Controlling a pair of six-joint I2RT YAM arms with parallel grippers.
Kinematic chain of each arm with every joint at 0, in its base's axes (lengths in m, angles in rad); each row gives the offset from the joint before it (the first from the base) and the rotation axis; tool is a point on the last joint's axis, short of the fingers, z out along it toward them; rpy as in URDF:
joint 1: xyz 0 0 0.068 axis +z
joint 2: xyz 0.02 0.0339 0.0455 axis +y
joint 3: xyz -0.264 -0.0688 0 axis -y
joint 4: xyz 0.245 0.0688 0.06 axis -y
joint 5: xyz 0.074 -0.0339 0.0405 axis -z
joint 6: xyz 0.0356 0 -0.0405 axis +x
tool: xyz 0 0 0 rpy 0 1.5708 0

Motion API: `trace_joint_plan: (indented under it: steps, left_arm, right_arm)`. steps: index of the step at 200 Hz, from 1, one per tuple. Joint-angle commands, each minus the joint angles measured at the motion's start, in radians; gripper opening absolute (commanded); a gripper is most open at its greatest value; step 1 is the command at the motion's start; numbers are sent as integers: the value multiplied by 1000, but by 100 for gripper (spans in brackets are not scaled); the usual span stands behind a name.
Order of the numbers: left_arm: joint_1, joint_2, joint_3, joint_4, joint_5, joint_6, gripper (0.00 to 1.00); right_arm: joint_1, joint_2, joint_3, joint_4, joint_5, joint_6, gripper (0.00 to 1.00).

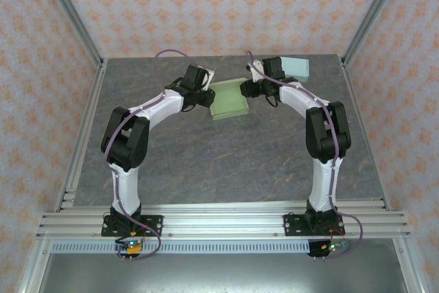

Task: Fold the paper box

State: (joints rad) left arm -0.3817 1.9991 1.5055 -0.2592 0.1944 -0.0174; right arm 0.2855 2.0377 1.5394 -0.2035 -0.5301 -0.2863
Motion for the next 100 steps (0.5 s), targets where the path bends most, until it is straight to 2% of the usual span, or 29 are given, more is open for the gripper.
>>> trace_joint_plan:
  steps: [1,40,100]
  left_arm:
    - [14,10,47,-27,-26,12,25]
    - [29,57,116,-63,-2,4,15]
    - [31,102,180,-65,44,-10,13]
  right_arm:
    - [6,-7,30,-3,5,-32,38]
    - [9,7,51,-5,-20,3,27]
    - [32,0,39,8,-11,67,20]
